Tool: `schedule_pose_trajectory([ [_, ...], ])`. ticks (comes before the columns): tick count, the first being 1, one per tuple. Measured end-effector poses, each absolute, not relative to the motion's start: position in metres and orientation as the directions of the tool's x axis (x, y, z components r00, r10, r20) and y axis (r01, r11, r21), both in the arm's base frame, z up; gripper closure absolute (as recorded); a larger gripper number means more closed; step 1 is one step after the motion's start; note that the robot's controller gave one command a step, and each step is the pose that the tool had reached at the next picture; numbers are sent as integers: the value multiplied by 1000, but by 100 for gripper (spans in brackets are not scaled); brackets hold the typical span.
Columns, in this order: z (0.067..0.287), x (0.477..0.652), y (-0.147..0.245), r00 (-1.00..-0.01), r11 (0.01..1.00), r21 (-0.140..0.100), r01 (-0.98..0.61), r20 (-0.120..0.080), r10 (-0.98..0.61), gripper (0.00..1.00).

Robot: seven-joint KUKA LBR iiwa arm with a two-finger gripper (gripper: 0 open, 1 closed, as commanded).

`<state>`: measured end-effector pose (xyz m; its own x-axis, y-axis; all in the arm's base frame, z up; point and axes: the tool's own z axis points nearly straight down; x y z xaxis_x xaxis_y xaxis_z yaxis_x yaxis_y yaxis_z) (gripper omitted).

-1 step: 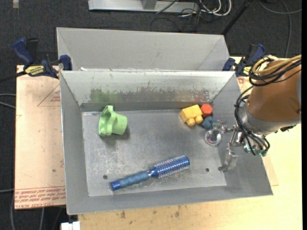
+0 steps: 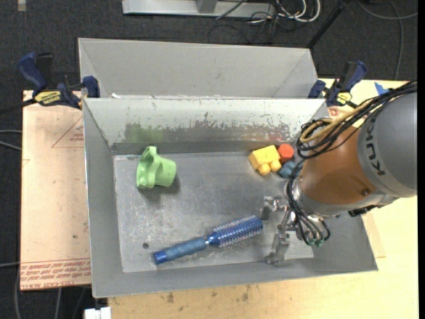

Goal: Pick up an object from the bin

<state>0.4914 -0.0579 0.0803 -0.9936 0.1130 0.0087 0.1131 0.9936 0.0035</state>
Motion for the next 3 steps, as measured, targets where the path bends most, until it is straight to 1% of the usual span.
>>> schedule_pose_trajectory([
  [1,69,516,10,-979,979,5,206,-1,206,0],
  [2,69,515,5,-978,978,0,210,0,210,100],
  [3,278,527,-1,-973,973,2,229,-10,229,100],
])
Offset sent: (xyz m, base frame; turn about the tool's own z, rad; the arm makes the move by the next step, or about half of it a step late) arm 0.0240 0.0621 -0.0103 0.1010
